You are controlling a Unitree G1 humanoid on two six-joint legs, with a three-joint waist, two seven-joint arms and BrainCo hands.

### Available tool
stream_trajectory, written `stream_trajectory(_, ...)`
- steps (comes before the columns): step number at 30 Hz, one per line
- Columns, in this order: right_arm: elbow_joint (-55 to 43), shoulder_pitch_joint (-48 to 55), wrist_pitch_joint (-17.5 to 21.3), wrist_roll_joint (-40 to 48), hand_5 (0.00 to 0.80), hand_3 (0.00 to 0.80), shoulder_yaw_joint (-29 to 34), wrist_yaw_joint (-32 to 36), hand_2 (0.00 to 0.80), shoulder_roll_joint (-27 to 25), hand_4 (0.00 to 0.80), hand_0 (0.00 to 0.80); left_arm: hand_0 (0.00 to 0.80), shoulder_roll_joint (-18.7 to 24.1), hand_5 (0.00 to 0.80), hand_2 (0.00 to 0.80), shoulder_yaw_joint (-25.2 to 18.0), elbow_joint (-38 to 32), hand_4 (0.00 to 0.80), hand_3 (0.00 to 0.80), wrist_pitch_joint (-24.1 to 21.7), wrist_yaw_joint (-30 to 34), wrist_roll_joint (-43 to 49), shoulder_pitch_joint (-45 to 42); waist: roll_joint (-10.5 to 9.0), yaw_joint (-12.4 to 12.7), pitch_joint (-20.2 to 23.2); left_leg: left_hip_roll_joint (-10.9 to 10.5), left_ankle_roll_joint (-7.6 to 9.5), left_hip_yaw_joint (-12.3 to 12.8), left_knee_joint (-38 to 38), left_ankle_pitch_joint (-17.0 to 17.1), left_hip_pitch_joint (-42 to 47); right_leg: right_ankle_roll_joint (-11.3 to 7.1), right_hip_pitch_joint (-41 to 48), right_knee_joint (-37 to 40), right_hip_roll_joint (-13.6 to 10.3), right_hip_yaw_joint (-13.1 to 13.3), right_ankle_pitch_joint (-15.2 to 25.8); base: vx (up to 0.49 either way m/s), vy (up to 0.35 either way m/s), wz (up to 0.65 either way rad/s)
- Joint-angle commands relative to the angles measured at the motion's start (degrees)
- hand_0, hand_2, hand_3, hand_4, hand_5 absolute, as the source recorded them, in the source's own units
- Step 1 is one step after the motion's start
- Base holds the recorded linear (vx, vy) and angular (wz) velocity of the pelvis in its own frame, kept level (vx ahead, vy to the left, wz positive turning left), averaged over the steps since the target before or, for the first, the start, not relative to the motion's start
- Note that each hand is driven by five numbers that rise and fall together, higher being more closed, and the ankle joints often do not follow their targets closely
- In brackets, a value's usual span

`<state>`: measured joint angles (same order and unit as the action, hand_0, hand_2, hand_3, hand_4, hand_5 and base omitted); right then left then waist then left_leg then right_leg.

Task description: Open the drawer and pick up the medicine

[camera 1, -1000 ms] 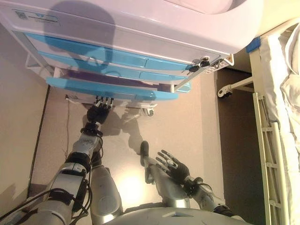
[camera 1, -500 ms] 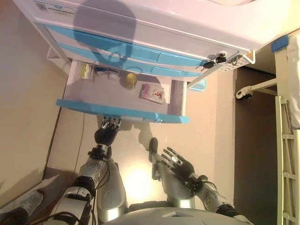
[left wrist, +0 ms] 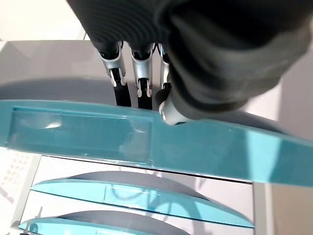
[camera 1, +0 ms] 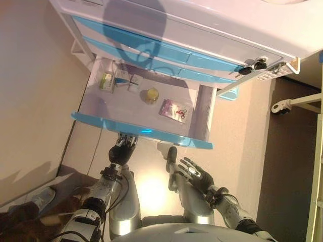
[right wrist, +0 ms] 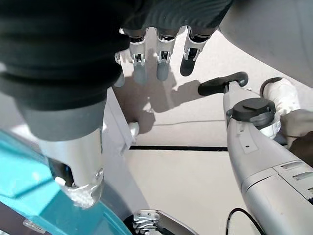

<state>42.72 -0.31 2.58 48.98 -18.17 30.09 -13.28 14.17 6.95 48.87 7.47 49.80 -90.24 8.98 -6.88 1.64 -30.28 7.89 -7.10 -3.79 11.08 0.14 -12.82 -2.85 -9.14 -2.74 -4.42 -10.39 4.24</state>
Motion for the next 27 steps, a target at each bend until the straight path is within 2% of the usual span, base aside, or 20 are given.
stream_trajectory(1,-3.59,5.94,-0.02,0.02,0.000,0.000,1.43,0.34,0.000,-1.55,0.000,0.000,0.800,2.48,0.800,0.800,-4.56,5.25,0.800,0.800,-0.17,-6.77,-1.88,-9.80,-0.28,2.29,0.48,-2.94,3.62,-0.52,3.18,-0.70,-2.10,-1.99,-0.27,-5.41,-1.42,-1.70,-1.75,-0.008,0.031,0.05)
stream_trajectory(13,-2.29,6.73,0.58,0.87,0.000,0.000,3.98,1.40,0.000,-2.64,0.000,0.000,0.800,2.02,0.800,0.800,-4.56,5.39,0.800,0.800,2.38,-8.64,0.72,-14.56,1.71,3.63,0.48,-3.91,3.59,-1.26,2.29,-0.01,-1.69,-1.80,0.04,-5.63,-2.36,-2.93,-2.04,0.002,0.025,0.10)
stream_trajectory(14,-2.18,6.75,0.50,0.91,0.000,0.000,4.17,1.39,0.000,-2.69,0.000,0.000,0.201,2.03,0.201,0.201,-4.68,5.38,0.201,0.201,2.77,-9.02,1.02,-14.75,1.85,3.72,0.48,-3.97,3.58,-1.29,2.23,0.03,-1.53,-1.79,0.18,-5.66,-2.43,-2.99,-2.09,0.016,0.022,0.14)
stream_trajectory(15,-1.95,6.81,0.50,0.98,0.000,0.000,4.34,1.47,0.000,-2.75,0.000,0.000,0.000,1.99,0.000,0.000,-4.57,5.33,0.000,0.000,3.10,-9.70,1.22,-14.90,2.01,3.80,0.48,-3.99,3.57,-1.29,2.16,0.06,-1.30,-1.80,0.38,-5.71,-2.52,-3.08,-2.15,0.019,0.020,0.13)
stream_trajectory(23,-1.08,6.74,0.08,1.14,0.000,0.000,4.70,1.91,0.000,-2.74,0.000,0.000,0.000,1.94,0.000,0.000,-4.15,5.70,0.000,0.000,3.82,-12.90,2.42,-14.27,2.16,3.61,0.48,-3.79,3.58,-0.82,1.69,0.16,0.20,-1.77,1.61,-5.50,-2.51,-2.75,-2.24,0.011,0.007,0.05)
stream_trajectory(27,0.09,6.55,-0.06,1.53,0.000,0.000,5.00,2.13,0.000,-2.77,0.000,0.000,0.000,2.25,0.000,0.000,-4.22,6.53,0.000,0.000,3.79,-17.08,3.56,-13.16,2.18,3.15,0.82,-3.46,3.51,-0.48,1.25,0.28,0.93,-1.86,1.99,-5.31,-2.42,-2.28,-2.27,0.011,0.011,-0.03)
